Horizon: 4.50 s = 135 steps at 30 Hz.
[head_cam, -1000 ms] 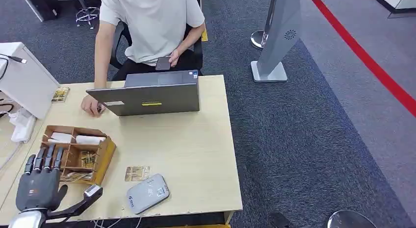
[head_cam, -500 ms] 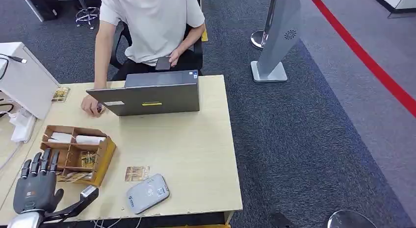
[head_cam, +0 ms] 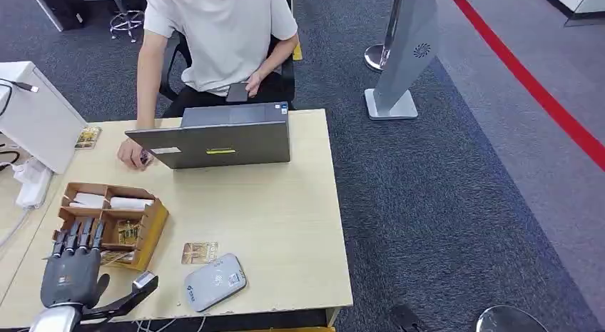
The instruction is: Pass the card to the sensor for recognition and then transmit it.
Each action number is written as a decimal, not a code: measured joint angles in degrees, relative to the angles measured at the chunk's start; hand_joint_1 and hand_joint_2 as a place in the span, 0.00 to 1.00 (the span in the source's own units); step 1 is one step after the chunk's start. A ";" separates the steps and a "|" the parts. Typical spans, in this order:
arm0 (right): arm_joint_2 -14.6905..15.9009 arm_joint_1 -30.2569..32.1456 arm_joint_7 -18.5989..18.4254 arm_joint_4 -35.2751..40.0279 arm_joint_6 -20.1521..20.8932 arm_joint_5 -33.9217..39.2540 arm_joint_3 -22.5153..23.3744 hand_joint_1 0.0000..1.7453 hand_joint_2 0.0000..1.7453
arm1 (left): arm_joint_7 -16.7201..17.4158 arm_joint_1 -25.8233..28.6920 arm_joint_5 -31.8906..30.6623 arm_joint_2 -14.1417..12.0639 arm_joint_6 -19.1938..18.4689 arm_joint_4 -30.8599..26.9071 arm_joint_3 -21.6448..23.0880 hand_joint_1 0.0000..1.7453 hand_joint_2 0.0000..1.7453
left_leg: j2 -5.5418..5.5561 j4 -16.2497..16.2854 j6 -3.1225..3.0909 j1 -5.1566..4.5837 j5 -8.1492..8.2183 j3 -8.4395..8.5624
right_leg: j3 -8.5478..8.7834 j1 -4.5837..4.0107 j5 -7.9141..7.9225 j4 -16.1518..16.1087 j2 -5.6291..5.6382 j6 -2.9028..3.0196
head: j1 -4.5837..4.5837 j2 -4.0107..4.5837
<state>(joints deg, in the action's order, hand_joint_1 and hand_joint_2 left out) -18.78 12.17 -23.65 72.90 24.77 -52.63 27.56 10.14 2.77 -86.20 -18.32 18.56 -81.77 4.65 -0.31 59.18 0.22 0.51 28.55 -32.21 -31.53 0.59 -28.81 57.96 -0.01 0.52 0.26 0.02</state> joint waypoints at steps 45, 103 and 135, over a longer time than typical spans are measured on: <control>0.00 -0.79 -0.18 -3.52 -1.93 1.16 -0.57 0.00 1.00 | 0.85 -1.25 0.00 0.11 3.17 -1.77 2.06 0.00 1.00 | 0.00 0.00 0.00 0.00 0.00 0.00 | 0.00 0.00 0.00 0.00 0.00 0.00 | -0.02 0.00; 0.02 -3.85 1.29 -6.37 -3.48 -1.29 -0.75 0.00 1.00 | -2.67 -10.58 0.00 1.86 -2.16 -6.55 2.54 1.00 1.00 | 0.04 0.02 0.05 0.03 -0.16 0.00 | -0.03 -0.03 0.16 0.00 -0.04 0.02 | -0.02 0.00; 5.81 -14.49 0.68 -25.84 -7.78 5.62 -12.90 0.00 1.00 | 3.21 -43.87 0.00 3.08 -13.53 -3.47 20.40 0.00 1.00 | 0.00 0.06 0.03 0.04 -0.33 -0.16 | -0.20 -0.05 0.33 0.02 0.03 0.08 | -0.02 0.00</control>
<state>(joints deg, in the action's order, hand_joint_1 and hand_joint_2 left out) -12.96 -2.32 -22.97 47.06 16.98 -47.01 14.67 13.35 -41.10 -86.20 -15.23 5.03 -85.24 25.05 -0.31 59.24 0.25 0.56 28.22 -32.37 -31.73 0.54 -28.48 57.98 0.02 0.60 0.24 0.02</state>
